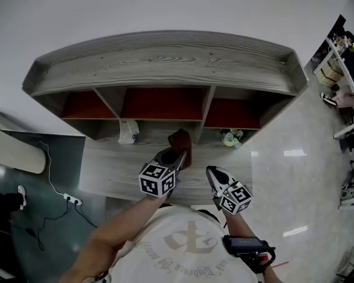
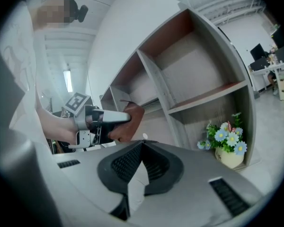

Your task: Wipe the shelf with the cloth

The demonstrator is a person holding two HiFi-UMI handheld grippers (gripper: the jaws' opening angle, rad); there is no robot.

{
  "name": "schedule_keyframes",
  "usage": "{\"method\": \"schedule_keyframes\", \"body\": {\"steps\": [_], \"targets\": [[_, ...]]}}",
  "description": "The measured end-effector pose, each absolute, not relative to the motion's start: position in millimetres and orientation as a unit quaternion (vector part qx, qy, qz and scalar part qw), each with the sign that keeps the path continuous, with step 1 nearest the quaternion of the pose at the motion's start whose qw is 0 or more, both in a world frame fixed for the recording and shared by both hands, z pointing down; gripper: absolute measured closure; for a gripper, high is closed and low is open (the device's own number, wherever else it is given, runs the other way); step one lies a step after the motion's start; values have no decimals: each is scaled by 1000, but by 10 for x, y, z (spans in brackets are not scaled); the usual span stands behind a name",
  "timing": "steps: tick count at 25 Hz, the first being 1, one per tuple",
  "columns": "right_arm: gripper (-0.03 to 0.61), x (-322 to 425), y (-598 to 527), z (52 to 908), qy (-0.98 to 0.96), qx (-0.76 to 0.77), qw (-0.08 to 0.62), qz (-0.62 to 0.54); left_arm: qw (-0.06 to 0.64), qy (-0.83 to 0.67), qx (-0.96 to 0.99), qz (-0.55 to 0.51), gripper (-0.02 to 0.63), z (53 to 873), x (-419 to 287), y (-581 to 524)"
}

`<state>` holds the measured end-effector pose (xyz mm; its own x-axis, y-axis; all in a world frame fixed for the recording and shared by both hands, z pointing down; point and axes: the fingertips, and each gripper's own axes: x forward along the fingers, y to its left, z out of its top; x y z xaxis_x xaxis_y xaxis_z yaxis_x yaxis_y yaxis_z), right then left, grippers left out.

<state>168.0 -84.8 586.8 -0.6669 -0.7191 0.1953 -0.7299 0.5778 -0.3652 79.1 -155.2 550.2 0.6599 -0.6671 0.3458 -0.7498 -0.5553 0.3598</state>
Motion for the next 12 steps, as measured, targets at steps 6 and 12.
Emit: {"method": "schedule_keyframes", "body": {"steps": [6,12], "targets": [[574,1458,-879,5741,-904,383,22,191,200,-421,881,84,538,5533,257,-1461],[575,1227,-884,5666,-916,362,34,171,188,-435,877,78,538,5612,-157,-1345]]}}
